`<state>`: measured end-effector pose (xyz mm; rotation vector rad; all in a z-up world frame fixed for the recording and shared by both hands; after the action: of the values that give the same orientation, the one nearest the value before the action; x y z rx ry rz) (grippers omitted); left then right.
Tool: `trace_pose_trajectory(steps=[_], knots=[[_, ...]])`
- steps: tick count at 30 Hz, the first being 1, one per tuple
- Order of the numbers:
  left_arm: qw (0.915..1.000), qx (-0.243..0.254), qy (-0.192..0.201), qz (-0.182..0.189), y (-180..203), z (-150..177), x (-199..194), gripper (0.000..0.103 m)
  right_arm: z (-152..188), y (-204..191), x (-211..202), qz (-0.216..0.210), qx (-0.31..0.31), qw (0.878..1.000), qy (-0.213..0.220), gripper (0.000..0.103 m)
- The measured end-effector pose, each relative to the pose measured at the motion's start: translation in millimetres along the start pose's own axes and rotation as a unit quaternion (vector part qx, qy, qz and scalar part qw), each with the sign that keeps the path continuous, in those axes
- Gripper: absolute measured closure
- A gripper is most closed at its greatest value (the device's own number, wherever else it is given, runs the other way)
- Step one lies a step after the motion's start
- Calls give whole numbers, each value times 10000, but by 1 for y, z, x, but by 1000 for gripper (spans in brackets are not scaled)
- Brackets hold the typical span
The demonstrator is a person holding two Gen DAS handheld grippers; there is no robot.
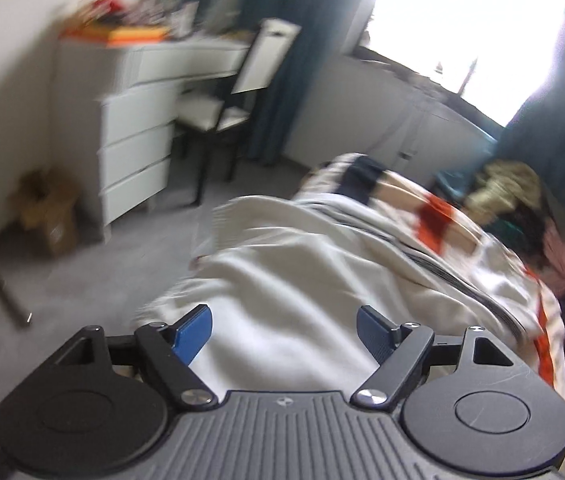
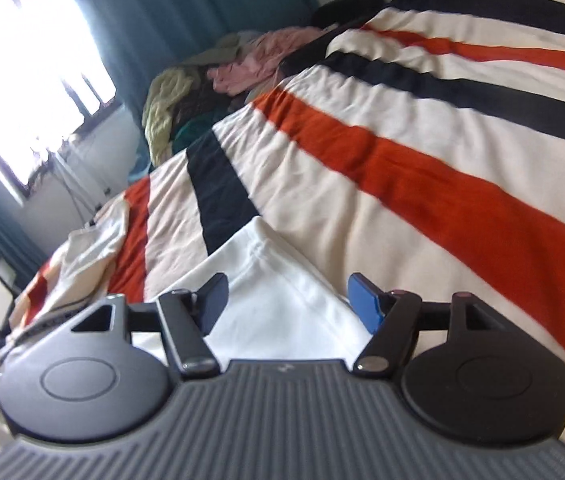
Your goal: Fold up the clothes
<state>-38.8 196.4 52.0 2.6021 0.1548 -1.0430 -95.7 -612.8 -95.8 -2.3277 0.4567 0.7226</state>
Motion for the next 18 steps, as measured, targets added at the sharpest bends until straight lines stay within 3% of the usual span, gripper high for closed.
trace_pose_trajectory(steps=[5, 10, 15, 17, 18], knots=[[9959, 733, -63, 532, 88, 15, 23, 22, -23, -17, 58, 37, -351, 9987, -361, 37], [9891, 1366, -3, 543, 159, 23, 61, 22, -27, -29, 104, 195, -775, 9945, -676, 40], [9817, 1842, -43, 493, 207, 35, 112, 22, -21, -19, 132, 334, -854, 9922, -850, 41], [9785, 1998, -118, 499, 221, 42, 134, 22, -17, -15, 134, 229, -827, 9936, -737, 49], [9771, 2059, -154, 506, 225, 45, 143, 22, -15, -15, 133, 179, -863, 9938, -684, 65]])
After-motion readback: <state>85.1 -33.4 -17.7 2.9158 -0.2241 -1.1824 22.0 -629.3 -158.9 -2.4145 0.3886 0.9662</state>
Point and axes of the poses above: each gripper's, at about its wrist camera, not at the fingertips, and x roughly the way its jaws point, y to its right, z to its underside, the point moved 3 cm from there along x, roughly the way its jaws point, and after that the axes turned 5 degrees about -y, right-handed, at the moved point
